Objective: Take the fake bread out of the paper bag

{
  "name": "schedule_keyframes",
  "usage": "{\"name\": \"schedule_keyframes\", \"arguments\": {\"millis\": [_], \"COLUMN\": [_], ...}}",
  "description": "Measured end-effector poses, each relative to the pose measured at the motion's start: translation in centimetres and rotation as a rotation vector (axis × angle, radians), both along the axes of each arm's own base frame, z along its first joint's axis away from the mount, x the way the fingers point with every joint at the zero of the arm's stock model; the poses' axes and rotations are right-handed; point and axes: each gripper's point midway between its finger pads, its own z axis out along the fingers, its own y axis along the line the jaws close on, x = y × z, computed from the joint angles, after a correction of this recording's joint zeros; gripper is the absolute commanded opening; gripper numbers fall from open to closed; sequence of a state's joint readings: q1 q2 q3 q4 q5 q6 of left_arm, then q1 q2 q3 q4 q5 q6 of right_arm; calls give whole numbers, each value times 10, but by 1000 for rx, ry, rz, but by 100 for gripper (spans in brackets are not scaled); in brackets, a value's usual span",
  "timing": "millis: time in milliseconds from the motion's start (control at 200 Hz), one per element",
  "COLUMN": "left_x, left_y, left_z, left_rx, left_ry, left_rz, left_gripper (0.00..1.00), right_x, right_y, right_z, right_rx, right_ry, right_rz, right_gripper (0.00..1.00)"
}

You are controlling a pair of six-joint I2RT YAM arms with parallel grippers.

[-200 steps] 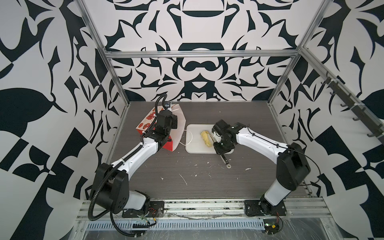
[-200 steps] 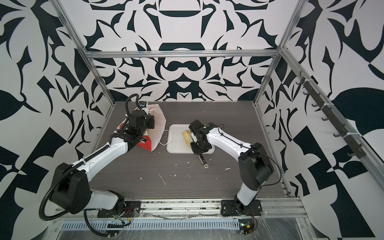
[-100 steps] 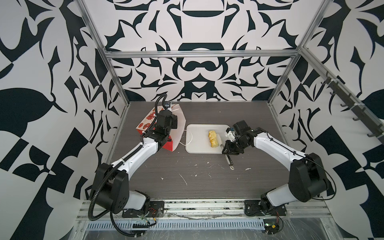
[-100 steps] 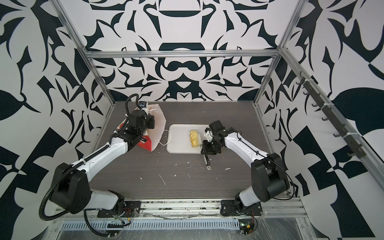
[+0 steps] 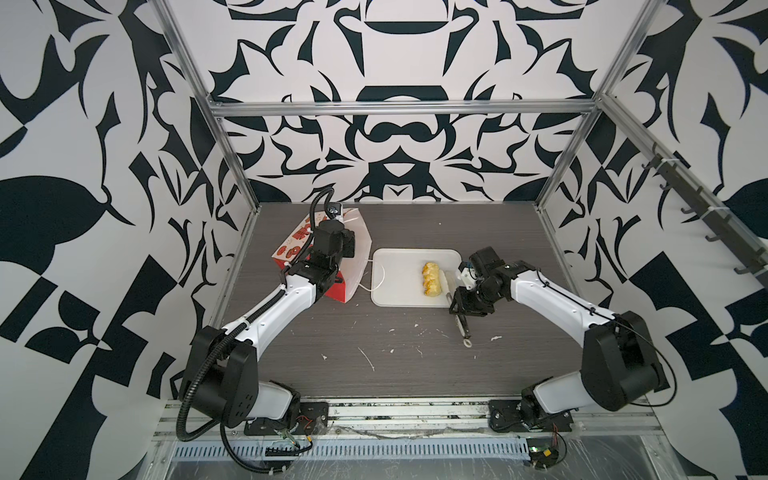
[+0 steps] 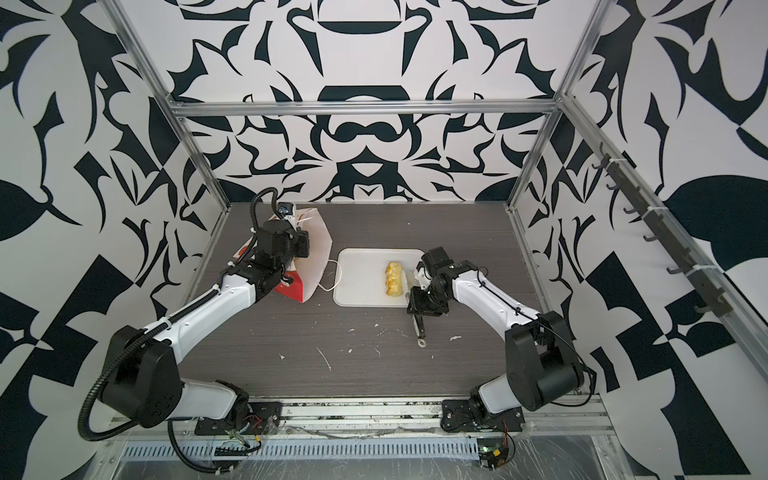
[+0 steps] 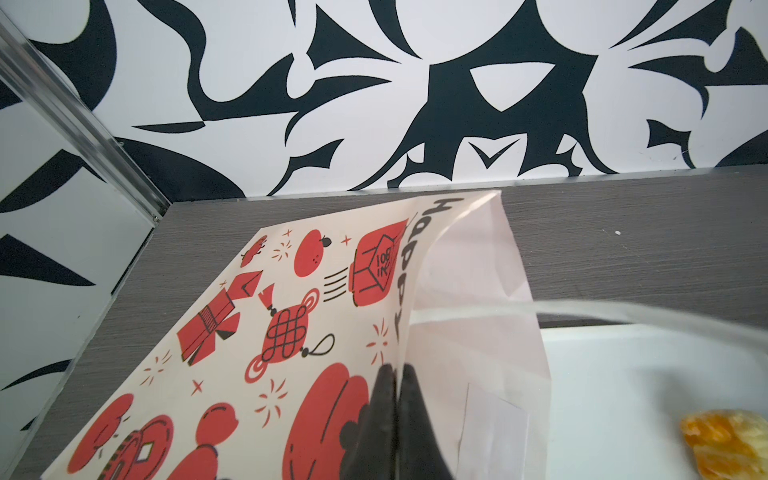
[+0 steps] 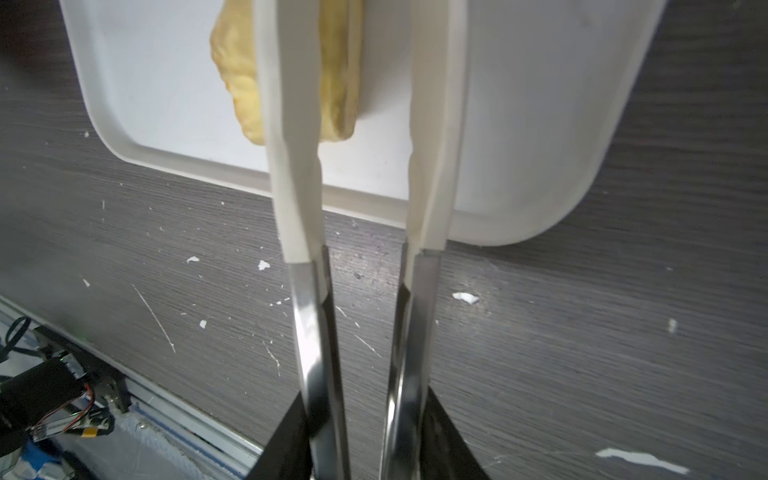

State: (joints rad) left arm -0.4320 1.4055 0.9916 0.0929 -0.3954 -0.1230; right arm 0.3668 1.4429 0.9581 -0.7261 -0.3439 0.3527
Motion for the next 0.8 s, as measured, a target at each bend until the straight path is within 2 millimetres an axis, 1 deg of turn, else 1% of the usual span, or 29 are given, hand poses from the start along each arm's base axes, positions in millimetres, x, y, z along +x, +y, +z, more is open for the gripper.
{"name": "schedule_keyframes", "arguments": {"millis": [180,365,490,570,605,670,735,800], "left_x": [0,0,0,0,0,0,0,0], "left_y": [0,0,0,0,0,0,0,0], "left_z": [0,0,0,0,0,0,0,0], "left_rx": [0,0,0,0,0,0,0,0], "left_ry": [0,0,0,0,0,0,0,0], "left_rz": [0,0,0,0,0,0,0,0], "left_gripper": [0,0,0,0,0,0,0,0], "right_x": [-6,-11,-14,-13,-11,-7,-2,3], "right_y": [-14,-30,-38,-39,-37,-26,-6,22], "right_z": [5,16,20,25,30,42,59,76], "right_rx": [-58,-124,-158,-165,-166,-161,-147,-127], "right_ry": [-22,-59,-68,-75,-83,-114,-156,-204], "right_rz": [-20,-50,-61,-64,-61,-34,17,84], "right_gripper": [39,38,38,37,37,37,37,37]}}
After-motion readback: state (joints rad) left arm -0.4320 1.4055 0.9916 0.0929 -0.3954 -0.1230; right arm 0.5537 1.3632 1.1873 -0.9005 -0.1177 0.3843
